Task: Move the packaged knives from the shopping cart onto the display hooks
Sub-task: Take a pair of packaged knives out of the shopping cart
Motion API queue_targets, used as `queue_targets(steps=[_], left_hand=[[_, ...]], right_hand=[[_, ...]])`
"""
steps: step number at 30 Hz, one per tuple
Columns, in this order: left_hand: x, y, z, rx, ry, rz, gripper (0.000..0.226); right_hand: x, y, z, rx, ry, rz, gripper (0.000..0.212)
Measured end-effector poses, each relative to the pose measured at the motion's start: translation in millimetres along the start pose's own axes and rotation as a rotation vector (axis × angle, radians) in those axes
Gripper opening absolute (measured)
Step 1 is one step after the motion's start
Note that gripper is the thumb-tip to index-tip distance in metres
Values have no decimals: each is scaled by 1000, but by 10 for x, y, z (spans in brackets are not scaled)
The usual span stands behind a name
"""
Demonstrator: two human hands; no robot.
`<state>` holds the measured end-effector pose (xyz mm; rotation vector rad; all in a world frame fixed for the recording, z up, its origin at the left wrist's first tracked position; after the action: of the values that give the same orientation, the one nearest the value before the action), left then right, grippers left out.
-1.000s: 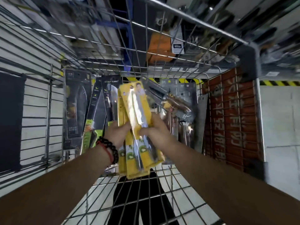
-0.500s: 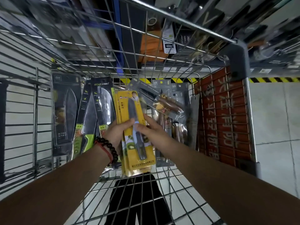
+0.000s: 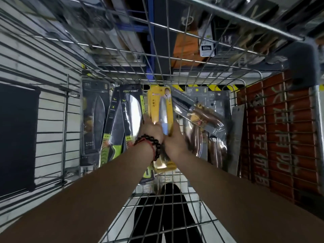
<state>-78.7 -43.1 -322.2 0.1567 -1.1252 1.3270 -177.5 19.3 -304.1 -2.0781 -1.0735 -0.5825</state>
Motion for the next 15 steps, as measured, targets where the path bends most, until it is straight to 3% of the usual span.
queue_targets(steps=[3, 5, 7, 10, 12, 15], left_hand=[[135, -81, 230, -121, 92, 44, 63], [213, -90, 395, -171, 186, 31, 61], [242, -144, 465, -197, 229, 42, 60], [271, -239, 480, -177, 279, 61, 65], [358, -292, 486, -89, 270, 71, 62], [548, -280, 553, 71, 256, 50, 53]], right_hand=[[1, 55, -11, 361, -224, 32, 53], [-61, 103, 77, 425, -217, 78, 49], [29, 98, -125, 577, -351, 2, 47], [42, -150, -379, 525, -338, 89, 53], [-1, -491, -651, 525, -440, 258, 49], [-220, -895, -891, 799, -573, 438, 56]])
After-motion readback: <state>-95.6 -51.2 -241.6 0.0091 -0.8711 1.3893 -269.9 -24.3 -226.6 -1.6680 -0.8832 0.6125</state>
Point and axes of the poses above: each hand's wrist, its own x-axis away from the middle knuckle, its own y-axis out of the palm, z = x × y, the point moved 10 cm from there along -x, towards the middle knuckle, and after that the axes turned 13 degrees about z, right-handed, at the moved point
